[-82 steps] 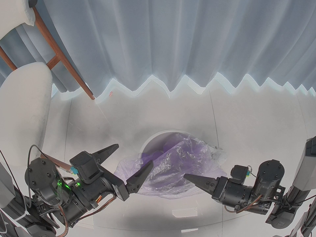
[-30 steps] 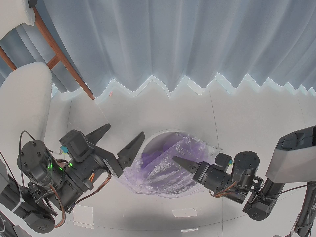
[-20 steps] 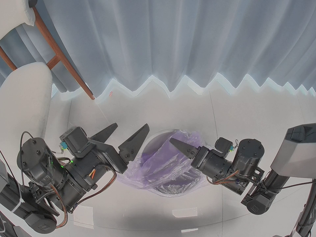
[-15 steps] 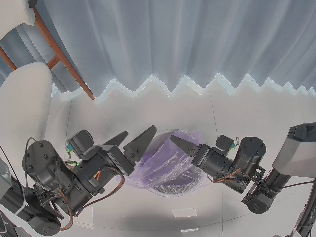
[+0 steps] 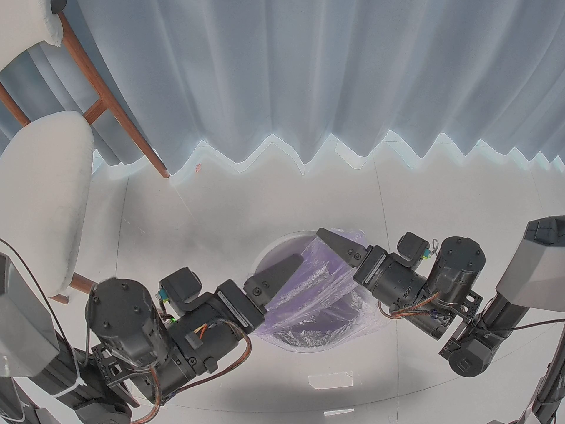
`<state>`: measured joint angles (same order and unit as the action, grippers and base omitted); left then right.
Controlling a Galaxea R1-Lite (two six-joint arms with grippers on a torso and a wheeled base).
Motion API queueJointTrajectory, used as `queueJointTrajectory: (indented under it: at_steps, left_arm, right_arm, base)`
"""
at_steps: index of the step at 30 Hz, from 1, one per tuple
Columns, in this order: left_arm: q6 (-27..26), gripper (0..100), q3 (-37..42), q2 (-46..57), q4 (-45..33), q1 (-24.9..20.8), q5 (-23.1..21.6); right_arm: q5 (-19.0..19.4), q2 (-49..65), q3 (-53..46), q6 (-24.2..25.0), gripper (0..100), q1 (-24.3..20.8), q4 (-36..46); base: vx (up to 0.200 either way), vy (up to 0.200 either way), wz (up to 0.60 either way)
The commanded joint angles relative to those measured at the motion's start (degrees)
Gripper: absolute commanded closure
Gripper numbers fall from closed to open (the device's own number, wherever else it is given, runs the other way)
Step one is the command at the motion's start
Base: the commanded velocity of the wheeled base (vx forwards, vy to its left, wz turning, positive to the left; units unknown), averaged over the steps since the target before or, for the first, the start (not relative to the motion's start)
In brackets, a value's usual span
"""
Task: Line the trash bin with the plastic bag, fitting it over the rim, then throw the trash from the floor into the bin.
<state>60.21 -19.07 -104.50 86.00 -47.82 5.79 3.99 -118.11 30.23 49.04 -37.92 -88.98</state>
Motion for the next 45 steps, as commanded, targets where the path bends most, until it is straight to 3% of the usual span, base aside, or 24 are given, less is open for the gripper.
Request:
queueJointTrajectory:
  at_steps: [1,3,6,10,20,21,24,34,38,41,45]
  left_arm:
    - [4.7,0,5.7,4.0,0.1,-3.6,-0.1]
    - [9.3,0,8.8,5.6,-0.4,-8.3,-0.1]
    - [16.2,0,9.9,4.8,-0.2,-11.3,-0.3]
    - [24.1,0,6.7,-3.0,0.1,-9.9,0.0]
    - [31.0,0,5.3,-13.3,2.6,-7.7,0.5]
    - [32.9,0,2.5,-15.6,2.6,-7.4,2.6]
    - [32.7,0,-1.0,-18.0,2.6,-5.7,5.1]
    - [31.5,0,-9.1,-20.7,2.6,1.6,4.2]
    - [29.8,0,-10.8,-20.9,2.6,3.3,2.9]
    - [26.8,0,-11.8,-17.6,2.6,5.4,-2.0]
    - [23.9,0,-11.5,-13.6,2.5,7.0,-3.2]
  right_arm:
    - [-0.5,0.4,0.4,0.4,0,0.7,-1.0]
    - [-0.5,0.5,0.4,0.3,0,0.7,-1.0]
    - [-0.5,0.7,0.7,0.3,0,0.6,-1.0]
    - [-0.6,1.5,0.7,0.4,0,0.5,-1.0]
    - [-0.6,2.0,0.7,1.5,0,0.2,-1.0]
    - [-0.6,3.1,0.9,1.9,0,0.3,-1.0]
    - [-0.6,4.6,0.6,3.8,0,0.0,-1.0]
    - [-0.6,8.3,-0.6,6.1,0,-0.7,-1.0]
    - [-0.6,8.3,-1.8,6.2,0,-1.2,-1.0]
    - [-0.6,5.4,-3.7,6.0,0,-1.3,-1.0]
    - [-0.6,4.2,-4.7,5.9,0,-0.3,-1.0]
  base:
    - [0.0,0.0,0.0]
    - [0.0,0.0,0.0]
    - [0.0,0.0,0.0]
    - [0.0,0.0,0.0]
    - [0.0,0.0,0.0]
    - [0.0,0.0,0.0]
    - [0.0,0.0,0.0]
    - [0.0,0.0,0.0]
    - [0.0,0.0,0.0]
    - [0.0,0.0,0.0]
    - [0.0,0.0,0.0]
